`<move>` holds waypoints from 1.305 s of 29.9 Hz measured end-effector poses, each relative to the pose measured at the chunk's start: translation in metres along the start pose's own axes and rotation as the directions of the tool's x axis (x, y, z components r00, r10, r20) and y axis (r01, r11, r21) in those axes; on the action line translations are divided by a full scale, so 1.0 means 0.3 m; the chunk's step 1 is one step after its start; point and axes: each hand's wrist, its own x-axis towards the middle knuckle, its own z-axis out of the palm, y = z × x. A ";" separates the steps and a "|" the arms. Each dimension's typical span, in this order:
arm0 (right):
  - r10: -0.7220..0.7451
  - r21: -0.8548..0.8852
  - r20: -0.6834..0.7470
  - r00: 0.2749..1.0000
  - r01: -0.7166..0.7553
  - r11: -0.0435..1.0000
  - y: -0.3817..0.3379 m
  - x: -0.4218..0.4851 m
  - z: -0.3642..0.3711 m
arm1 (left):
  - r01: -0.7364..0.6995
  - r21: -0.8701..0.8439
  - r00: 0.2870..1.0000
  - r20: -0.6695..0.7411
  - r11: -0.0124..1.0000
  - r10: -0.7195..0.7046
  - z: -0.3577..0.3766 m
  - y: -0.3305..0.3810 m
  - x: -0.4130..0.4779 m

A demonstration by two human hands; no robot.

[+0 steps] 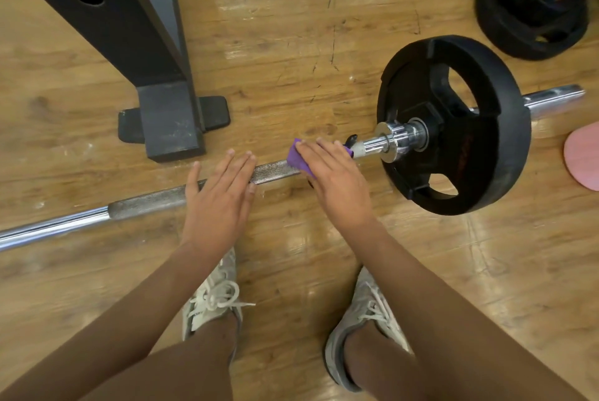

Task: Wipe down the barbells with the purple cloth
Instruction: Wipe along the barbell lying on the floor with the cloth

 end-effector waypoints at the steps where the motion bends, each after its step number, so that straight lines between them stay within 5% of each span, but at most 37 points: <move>1: -0.027 -0.019 0.015 1.000 0.027 0.999 0.030 0.011 -0.011 | 0.003 -0.002 1.000 -0.015 1.000 -0.003 0.001 0.000 0.007; 6: 0.145 -0.004 -0.070 0.987 -0.145 0.989 0.014 0.036 0.012 | 0.002 0.016 0.997 -0.078 1.000 0.000 0.016 -0.012 0.034; 13: 0.039 0.036 -0.097 0.994 -0.036 0.999 0.059 0.058 0.015 | 0.012 0.011 0.994 -0.110 1.000 -0.011 0.023 -0.027 0.068; 20: 0.243 0.148 -0.123 0.962 -0.224 0.963 0.014 0.070 0.038 | 0.025 0.009 0.989 -0.144 1.000 -0.024 0.032 -0.031 0.086; 26: 0.131 0.098 -0.057 0.990 -0.125 0.987 0.079 0.070 0.010 | 0.020 0.016 0.988 -0.156 1.000 -0.017 0.037 -0.034 0.098; 33: 0.365 0.198 -0.145 0.920 -0.334 0.921 0.037 0.094 0.038 | 0.039 0.036 0.983 -0.183 0.999 -0.031 0.053 -0.038 0.110; 39: 0.221 0.099 -0.081 0.972 -0.213 0.972 0.119 0.088 0.006 | 0.053 0.026 0.984 -0.170 0.998 -0.048 0.053 -0.042 0.118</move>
